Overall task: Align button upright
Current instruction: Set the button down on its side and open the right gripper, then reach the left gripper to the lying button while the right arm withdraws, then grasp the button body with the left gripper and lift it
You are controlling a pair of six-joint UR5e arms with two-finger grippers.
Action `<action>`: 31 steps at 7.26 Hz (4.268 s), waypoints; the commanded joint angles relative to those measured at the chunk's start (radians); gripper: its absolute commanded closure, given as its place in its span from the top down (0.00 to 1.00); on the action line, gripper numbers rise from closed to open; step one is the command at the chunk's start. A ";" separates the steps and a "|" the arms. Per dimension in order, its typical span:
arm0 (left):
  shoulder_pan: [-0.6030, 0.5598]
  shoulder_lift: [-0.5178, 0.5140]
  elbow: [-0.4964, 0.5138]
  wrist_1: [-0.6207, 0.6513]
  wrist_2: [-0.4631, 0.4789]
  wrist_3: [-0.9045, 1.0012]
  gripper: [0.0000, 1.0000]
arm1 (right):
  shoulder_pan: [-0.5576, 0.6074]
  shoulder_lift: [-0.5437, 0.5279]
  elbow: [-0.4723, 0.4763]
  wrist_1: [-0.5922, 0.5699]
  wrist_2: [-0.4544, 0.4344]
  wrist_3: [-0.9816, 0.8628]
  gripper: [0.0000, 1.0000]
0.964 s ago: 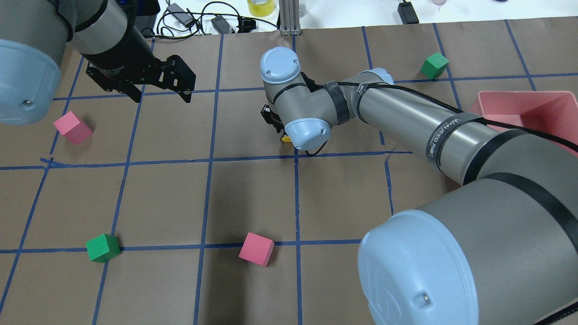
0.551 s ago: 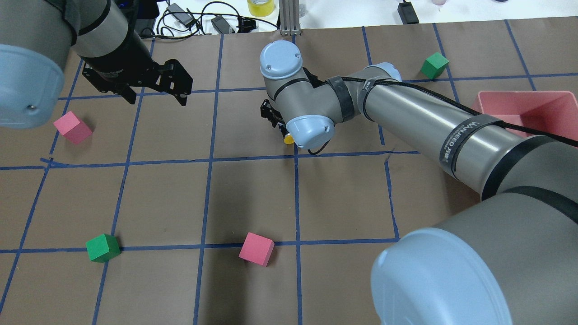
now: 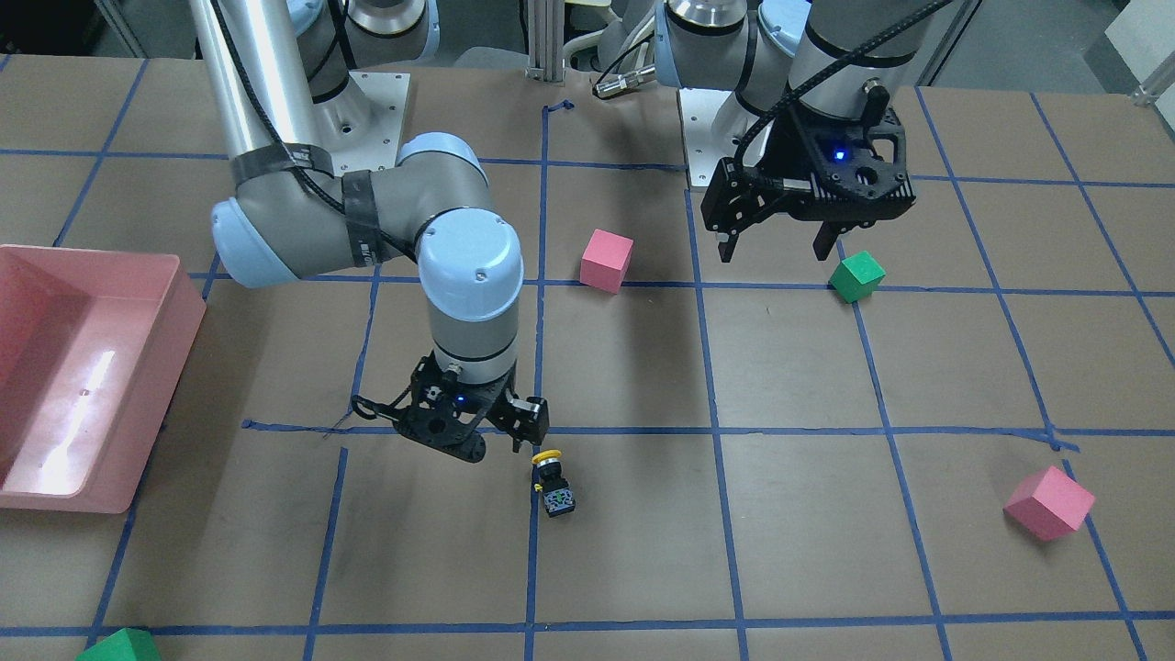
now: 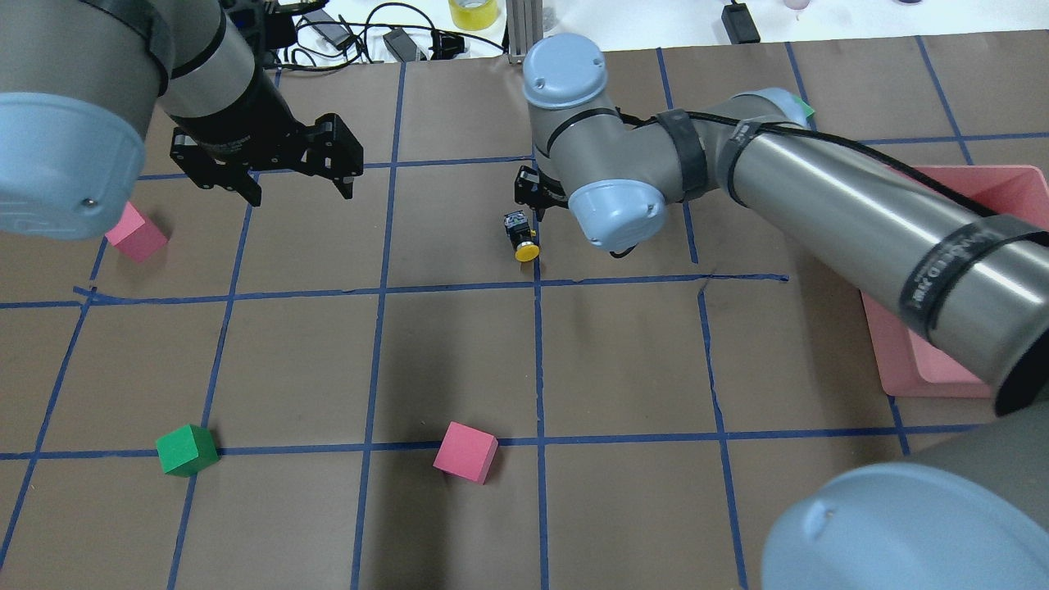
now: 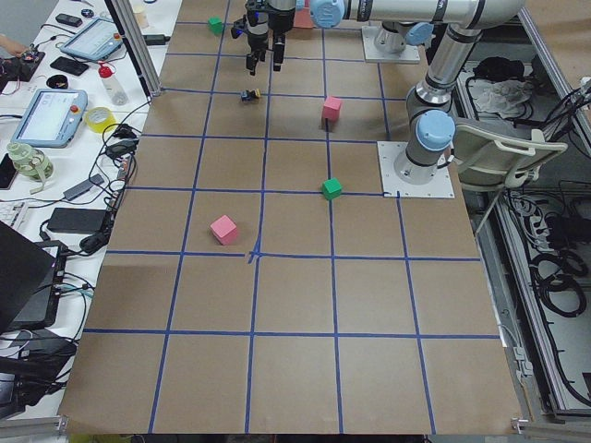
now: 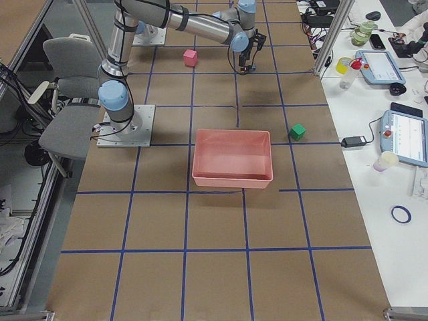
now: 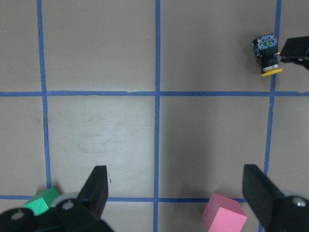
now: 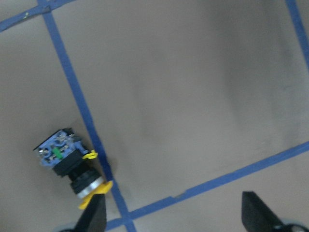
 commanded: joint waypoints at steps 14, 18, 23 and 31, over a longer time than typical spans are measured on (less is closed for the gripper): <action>-0.476 -0.672 -0.260 1.494 0.427 -0.432 0.94 | -0.193 -0.330 0.042 0.331 0.097 -0.663 1.00; -0.477 -0.734 -0.281 1.641 0.441 -0.381 0.88 | -0.252 -0.346 0.036 0.371 0.094 -0.706 1.00; -0.477 -0.775 -0.269 1.654 0.442 -0.367 0.84 | -0.253 -0.364 0.031 0.368 0.097 -0.706 1.00; -0.476 -0.777 -0.269 1.652 0.484 -0.366 0.37 | -0.255 -0.370 0.037 0.347 0.081 -0.691 1.00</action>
